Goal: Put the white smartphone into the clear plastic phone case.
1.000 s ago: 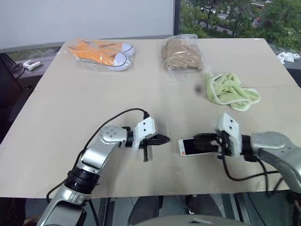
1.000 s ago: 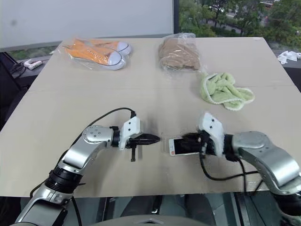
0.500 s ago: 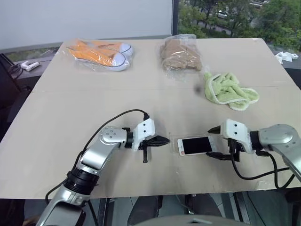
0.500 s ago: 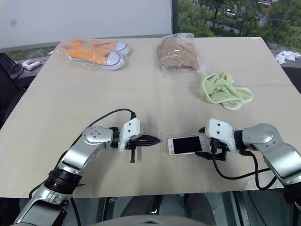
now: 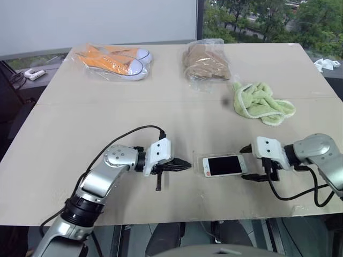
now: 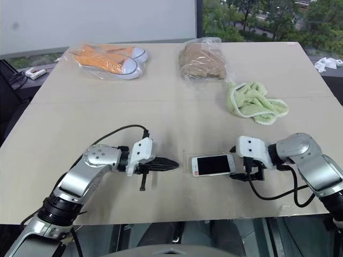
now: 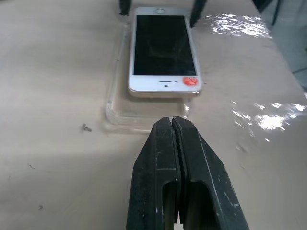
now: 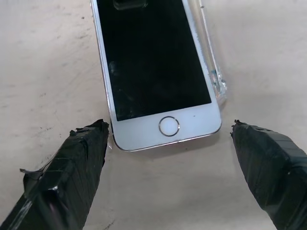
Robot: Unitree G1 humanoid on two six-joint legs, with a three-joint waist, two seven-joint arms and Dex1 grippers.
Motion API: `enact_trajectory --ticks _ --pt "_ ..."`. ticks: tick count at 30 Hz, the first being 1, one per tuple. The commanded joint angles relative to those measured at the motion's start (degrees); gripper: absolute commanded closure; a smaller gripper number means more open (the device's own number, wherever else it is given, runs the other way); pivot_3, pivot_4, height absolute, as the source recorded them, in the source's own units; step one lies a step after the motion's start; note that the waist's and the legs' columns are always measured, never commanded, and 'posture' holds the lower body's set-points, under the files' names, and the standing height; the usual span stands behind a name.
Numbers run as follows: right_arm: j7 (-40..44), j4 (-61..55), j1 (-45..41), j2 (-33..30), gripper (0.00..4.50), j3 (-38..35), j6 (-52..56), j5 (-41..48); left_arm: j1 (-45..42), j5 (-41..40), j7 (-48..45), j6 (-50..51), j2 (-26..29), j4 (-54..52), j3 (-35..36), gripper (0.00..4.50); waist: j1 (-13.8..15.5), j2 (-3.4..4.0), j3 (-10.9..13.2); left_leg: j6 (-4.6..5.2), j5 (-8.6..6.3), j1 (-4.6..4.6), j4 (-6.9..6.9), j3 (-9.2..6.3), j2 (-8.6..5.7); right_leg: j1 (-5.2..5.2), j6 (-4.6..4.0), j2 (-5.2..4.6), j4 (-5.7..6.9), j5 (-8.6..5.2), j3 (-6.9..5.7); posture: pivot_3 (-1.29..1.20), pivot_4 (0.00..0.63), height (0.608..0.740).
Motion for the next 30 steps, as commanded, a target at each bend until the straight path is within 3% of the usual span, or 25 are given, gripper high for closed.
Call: enact_trajectory --ticks 1,3,6,8,11,13,18,22,28,30 --pt "0.7 -1.0 -0.6 0.4 0.07 -0.6 -0.8 0.1 0.2 -0.7 -1.4 -1.8 1.3 -1.0 1.1 4.50 0.0 0.00 0.0 0.00 0.00 0.00 0.00 0.00 0.00 0.00 0.00 0.00 0.00 0.00 0.00 0.00 0.150 0.740" --pt "0.9 -1.0 -0.6 0.5 0.46 -0.9 -0.7 0.1 0.1 -0.4 -1.6 -2.4 1.4 -0.1 1.3 4.50 0.0 0.00 0.0 0.00 0.00 0.00 0.00 0.00 0.00 0.00 0.00 0.00 0.01 0.00 0.00 0.00 0.150 0.740" --pt "0.9 -1.1 -0.6 0.7 1.66 -1.1 -0.6 0.2 0.1 0.0 -1.7 -3.4 1.6 1.0 1.1 4.50 0.0 0.00 0.0 0.00 0.00 0.01 0.01 0.00 0.00 0.00 0.00 0.00 0.02 0.00 0.00 0.00 0.150 0.740" --pt "0.9 -1.3 -0.7 0.9 2.15 -1.2 -0.4 0.3 0.2 0.3 -1.7 -4.2 1.5 1.8 0.9 4.50 0.0 0.00 0.0 0.00 0.00 0.01 0.01 0.00 0.00 0.00 0.00 0.00 0.02 0.00 -0.01 0.00 0.150 0.740" --pt "0.9 -1.9 -0.7 1.0 3.87 -1.7 0.3 0.8 0.3 0.8 -1.6 -5.0 1.3 2.5 0.7 4.50 0.0 0.00 0.0 0.00 0.00 0.01 0.01 0.01 0.00 -0.01 0.00 0.00 0.02 0.00 0.00 0.00 0.150 0.740" --pt "0.9 -2.4 -0.8 1.1 4.39 -2.2 1.3 1.7 0.3 1.1 -1.6 -5.4 1.1 3.0 0.6 4.50 0.0 0.00 0.0 0.00 0.00 0.01 0.01 0.01 0.00 -0.01 0.00 0.00 0.02 0.00 0.00 0.00 0.150 0.740" --pt "1.1 -2.9 -1.0 0.7 4.39 -2.6 1.6 2.1 0.3 1.4 -1.5 -5.9 0.8 3.5 0.4 4.50 0.0 0.00 0.0 0.00 0.00 0.01 0.02 0.01 0.00 -0.01 0.00 0.00 0.03 0.00 0.00 0.00 0.150 0.740" --pt "2.6 -2.2 -2.3 -1.0 3.11 -2.4 -1.2 0.4 0.6 1.7 -1.3 -6.7 0.5 4.1 0.5 4.50 0.0 0.01 0.0 0.00 0.00 0.01 0.03 0.01 0.00 0.00 0.00 0.00 0.04 0.00 0.00 0.00 0.150 0.740" --pt "6.9 -1.9 -8.7 -1.1 0.25 -1.3 -5.1 0.6 1.2 2.0 -0.7 -7.6 0.3 4.5 0.7 4.50 -0.3 0.01 0.0 0.00 0.00 0.03 0.05 0.05 0.00 -0.03 0.00 0.01 0.11 0.00 0.04 0.00 0.150 0.740" --pt "9.6 -1.7 -9.9 -1.5 0.08 1.3 -9.4 -1.7 1.2 2.2 -0.3 -7.7 0.2 4.6 0.5 4.50 -0.2 0.01 0.0 0.00 0.00 0.03 0.04 0.05 0.00 -0.03 0.00 0.01 0.10 0.00 0.03 0.00 0.150 0.740"
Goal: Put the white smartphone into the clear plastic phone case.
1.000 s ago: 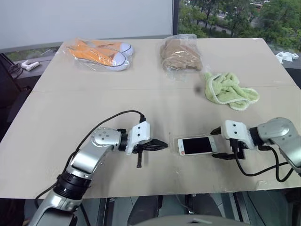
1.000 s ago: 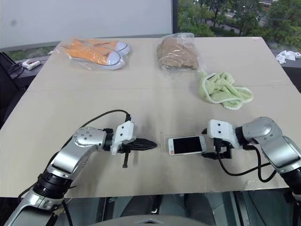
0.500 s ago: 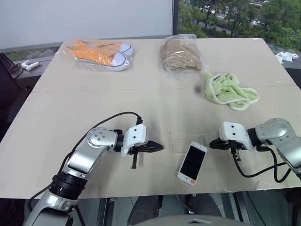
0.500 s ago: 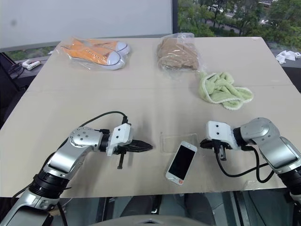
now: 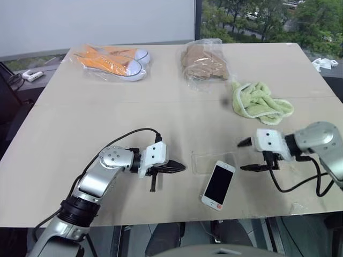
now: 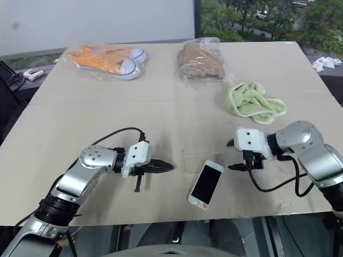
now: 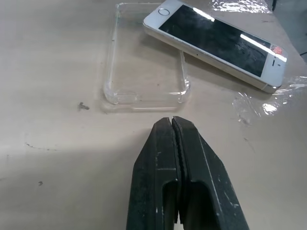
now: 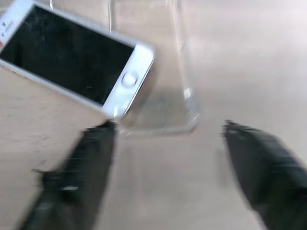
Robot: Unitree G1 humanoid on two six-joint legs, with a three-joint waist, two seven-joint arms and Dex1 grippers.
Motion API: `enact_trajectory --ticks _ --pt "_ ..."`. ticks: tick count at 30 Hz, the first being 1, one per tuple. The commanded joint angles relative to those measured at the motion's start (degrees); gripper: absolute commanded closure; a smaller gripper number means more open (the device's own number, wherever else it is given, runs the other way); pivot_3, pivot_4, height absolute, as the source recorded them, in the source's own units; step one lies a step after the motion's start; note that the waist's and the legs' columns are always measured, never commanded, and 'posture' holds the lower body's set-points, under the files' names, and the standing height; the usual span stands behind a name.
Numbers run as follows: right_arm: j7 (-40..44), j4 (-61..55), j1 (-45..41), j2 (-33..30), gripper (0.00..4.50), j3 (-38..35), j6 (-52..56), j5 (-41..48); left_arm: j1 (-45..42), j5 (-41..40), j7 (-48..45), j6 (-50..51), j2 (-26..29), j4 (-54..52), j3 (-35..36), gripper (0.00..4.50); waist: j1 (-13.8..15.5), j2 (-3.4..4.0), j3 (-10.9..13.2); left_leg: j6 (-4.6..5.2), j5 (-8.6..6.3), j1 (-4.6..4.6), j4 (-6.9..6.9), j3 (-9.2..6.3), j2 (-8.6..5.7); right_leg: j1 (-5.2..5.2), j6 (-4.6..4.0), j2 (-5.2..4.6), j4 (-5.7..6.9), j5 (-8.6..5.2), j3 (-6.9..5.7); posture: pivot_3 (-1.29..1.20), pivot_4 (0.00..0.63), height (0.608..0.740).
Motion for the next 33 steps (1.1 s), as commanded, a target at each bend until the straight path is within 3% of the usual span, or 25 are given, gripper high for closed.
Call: enact_trajectory --ticks 1,6,14,24,33 --pt "5.2 -1.0 -2.0 -1.1 0.08 2.9 -7.7 -2.9 0.2 0.6 0.6 -1.1 -0.3 -0.2 0.3 4.50 0.1 0.00 0.0 0.00 0.00 0.00 0.00 0.00 0.00 0.00 0.00 0.00 0.00 0.00 0.00 0.00 0.150 0.740" --pt "13.5 0.8 -6.8 -0.9 0.08 9.7 -22.1 -8.8 -1.0 -0.3 0.5 0.2 -0.5 -1.1 1.0 4.50 0.1 0.00 0.0 0.00 0.00 -0.01 0.03 0.03 0.00 -0.01 0.00 0.00 0.01 0.00 0.00 0.00 0.150 0.740" --pt "15.7 14.1 -15.7 6.0 0.08 15.9 -43.5 -13.1 -1.1 -1.3 2.7 4.8 -0.6 -5.3 1.9 4.50 -0.6 -0.01 0.0 -0.01 0.00 0.04 0.06 0.07 0.00 -0.01 0.00 0.03 0.11 0.00 0.04 0.00 0.150 0.740" --pt "17.8 19.2 -23.0 6.7 0.08 24.9 -52.3 -12.1 -1.5 -2.1 4.1 7.3 0.1 -7.4 2.5 4.50 -1.2 -0.01 0.0 -0.01 0.01 0.05 0.07 0.06 0.00 -0.02 0.00 0.03 0.13 0.00 0.05 0.00 0.150 0.740" --pt "17.8 16.7 -24.7 8.1 0.08 27.2 -49.0 -10.8 -1.2 -2.3 4.7 8.6 0.0 -8.8 2.7 4.50 -1.2 0.00 0.0 -0.01 0.01 0.05 0.07 0.06 0.00 -0.03 0.00 0.02 0.14 0.00 0.05 0.00 0.150 0.740"
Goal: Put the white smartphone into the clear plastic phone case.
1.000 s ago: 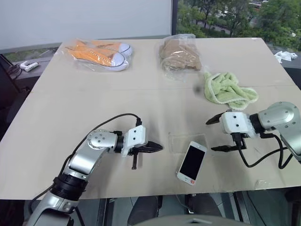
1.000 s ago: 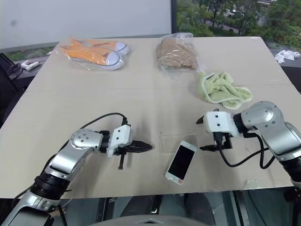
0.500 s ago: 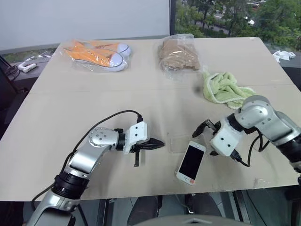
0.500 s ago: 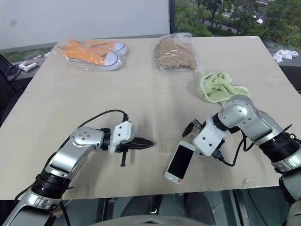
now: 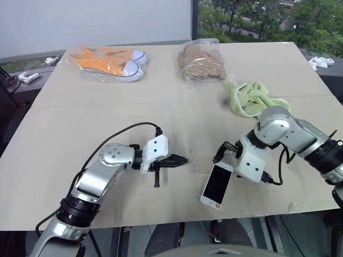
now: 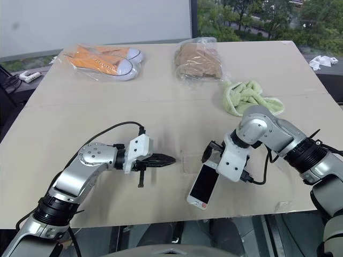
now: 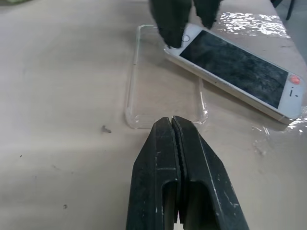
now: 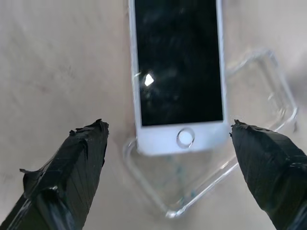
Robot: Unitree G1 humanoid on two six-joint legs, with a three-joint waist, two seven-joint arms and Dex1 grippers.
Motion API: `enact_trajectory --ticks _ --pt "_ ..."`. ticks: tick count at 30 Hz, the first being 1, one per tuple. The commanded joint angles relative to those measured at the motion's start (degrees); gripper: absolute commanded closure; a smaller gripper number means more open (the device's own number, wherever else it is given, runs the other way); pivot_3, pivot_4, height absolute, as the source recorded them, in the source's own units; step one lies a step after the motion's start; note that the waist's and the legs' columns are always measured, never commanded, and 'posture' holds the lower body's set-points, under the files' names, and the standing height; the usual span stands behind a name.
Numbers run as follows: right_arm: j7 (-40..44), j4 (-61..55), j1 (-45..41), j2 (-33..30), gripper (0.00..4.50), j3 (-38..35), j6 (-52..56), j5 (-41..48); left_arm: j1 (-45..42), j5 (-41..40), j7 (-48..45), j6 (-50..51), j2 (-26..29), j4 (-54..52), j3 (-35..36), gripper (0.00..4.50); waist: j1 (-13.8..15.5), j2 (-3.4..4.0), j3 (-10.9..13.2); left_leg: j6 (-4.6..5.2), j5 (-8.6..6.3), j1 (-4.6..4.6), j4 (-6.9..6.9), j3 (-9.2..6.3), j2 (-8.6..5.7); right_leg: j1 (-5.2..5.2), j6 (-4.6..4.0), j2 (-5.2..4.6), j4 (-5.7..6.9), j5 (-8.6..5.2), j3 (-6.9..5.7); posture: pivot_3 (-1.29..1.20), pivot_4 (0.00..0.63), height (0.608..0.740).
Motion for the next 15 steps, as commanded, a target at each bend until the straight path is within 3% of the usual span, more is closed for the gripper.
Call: enact_trajectory --ticks 1,15 --pt "5.1 -2.9 -1.1 0.0 0.08 -0.1 2.0 0.7 -0.2 -1.0 0.2 0.2 0.4 -3.0 0.9 4.50 0.0 0.00 0.0 0.00 0.00 0.00 0.00 0.00 0.00 0.00 0.00 0.00 0.00 0.00 0.00 0.00 0.150 0.740" --pt "4.9 -10.5 2.1 1.6 0.08 1.6 12.3 -4.7 -1.0 -0.8 0.2 1.3 -0.1 -3.2 0.5 4.50 0.0 0.00 0.0 0.00 0.00 0.00 0.01 0.00 0.00 -0.01 0.00 0.00 0.02 0.00 0.00 0.00 0.150 0.740"
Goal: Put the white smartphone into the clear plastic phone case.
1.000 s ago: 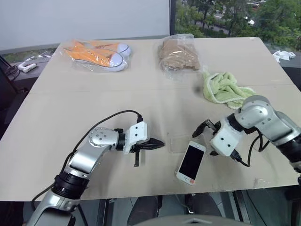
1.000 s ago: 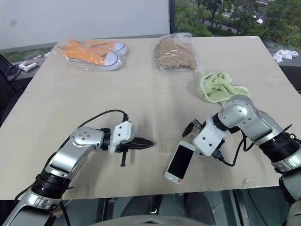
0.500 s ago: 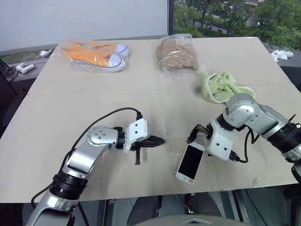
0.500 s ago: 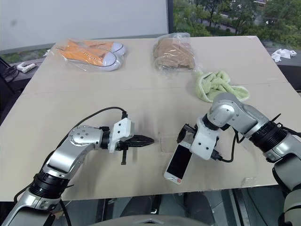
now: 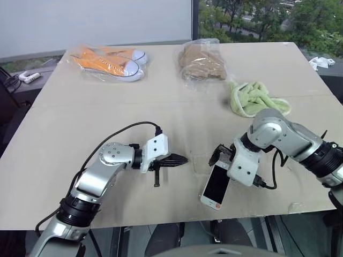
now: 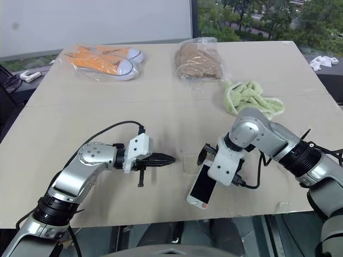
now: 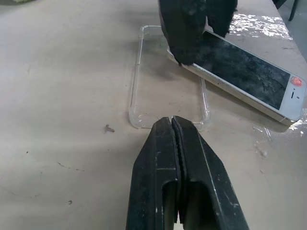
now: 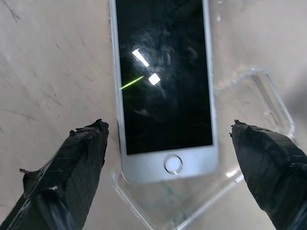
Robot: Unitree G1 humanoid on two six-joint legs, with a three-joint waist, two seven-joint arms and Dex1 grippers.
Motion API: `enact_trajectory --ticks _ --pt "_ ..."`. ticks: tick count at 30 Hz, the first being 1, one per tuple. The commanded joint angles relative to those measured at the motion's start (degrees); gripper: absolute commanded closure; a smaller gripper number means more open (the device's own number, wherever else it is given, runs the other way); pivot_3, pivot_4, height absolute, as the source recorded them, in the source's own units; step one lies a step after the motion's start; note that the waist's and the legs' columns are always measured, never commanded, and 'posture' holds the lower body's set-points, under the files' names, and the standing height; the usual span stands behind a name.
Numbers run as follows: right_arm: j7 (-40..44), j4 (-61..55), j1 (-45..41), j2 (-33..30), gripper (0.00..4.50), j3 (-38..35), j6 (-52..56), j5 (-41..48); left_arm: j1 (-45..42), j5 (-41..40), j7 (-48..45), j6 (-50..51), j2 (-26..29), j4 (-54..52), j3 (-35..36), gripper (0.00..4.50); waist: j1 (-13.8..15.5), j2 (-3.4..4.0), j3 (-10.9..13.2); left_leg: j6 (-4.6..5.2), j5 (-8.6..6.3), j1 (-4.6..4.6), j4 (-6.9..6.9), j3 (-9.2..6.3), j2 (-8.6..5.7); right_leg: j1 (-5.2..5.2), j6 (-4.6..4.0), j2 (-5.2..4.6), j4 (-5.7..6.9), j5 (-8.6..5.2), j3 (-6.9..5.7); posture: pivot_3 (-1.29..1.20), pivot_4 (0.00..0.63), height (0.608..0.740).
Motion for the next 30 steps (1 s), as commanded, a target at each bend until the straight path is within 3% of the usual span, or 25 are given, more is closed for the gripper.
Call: enact_trajectory --ticks 1,10,12,15,16,23,30 --pt "4.6 -3.5 0.9 0.0 0.08 0.5 2.5 -1.1 -0.7 -0.8 0.2 0.3 0.0 -2.3 0.2 4.50 0.0 0.00 0.0 0.00 0.00 0.00 0.00 0.00 0.00 0.00 0.00 0.00 0.00 0.00 0.00 0.00 0.150 0.740" --pt "2.6 -4.4 3.8 0.5 0.08 0.8 4.4 -4.3 -0.9 -0.8 0.5 1.0 -0.2 -2.8 0.1 4.50 0.0 -0.06 0.0 0.00 0.00 0.03 0.00 0.00 0.00 0.02 0.00 0.01 0.01 0.00 0.00 0.00 0.150 0.740" --pt "2.3 -3.4 3.7 0.9 0.57 0.5 4.2 -4.3 -0.9 -0.9 0.5 1.0 -0.2 -2.8 0.1 4.50 0.0 -0.08 -0.1 0.00 0.00 0.05 0.00 0.00 0.00 0.02 0.00 0.01 0.02 0.00 0.00 0.00 0.150 0.740" --pt "2.5 -2.2 3.1 1.6 1.72 0.3 4.2 -4.1 -0.9 -0.8 0.6 1.1 -0.2 -2.9 0.1 4.50 -0.2 -0.10 -0.1 0.00 0.00 0.07 0.00 0.02 0.00 0.03 0.00 0.01 0.04 0.00 0.03 0.00 0.150 0.740" --pt "2.7 -1.9 2.9 1.8 1.80 0.2 4.4 -4.0 -0.9 -0.8 0.6 1.1 -0.2 -2.9 0.1 4.50 -0.3 -0.10 -0.1 -0.01 0.01 0.12 0.00 0.04 0.01 0.05 0.00 0.03 0.06 0.00 0.06 0.00 0.150 0.740" --pt "4.1 -5.6 2.8 2.2 1.80 -1.1 9.9 -1.1 -0.8 -0.8 0.7 1.0 -0.3 -2.9 0.1 4.50 -0.3 -0.10 -0.1 -0.03 0.02 0.49 -0.08 0.15 0.06 0.26 -0.01 0.08 0.12 0.00 0.17 0.00 0.150 0.740" --pt "4.5 -12.4 1.4 0.6 1.80 -6.8 24.0 9.1 -0.6 -0.6 0.7 0.1 -0.6 -2.1 0.1 4.50 0.0 -0.09 0.0 -0.03 0.01 0.29 -0.08 0.12 0.03 0.15 -0.01 0.01 0.07 0.00 0.15 0.00 0.150 0.740"
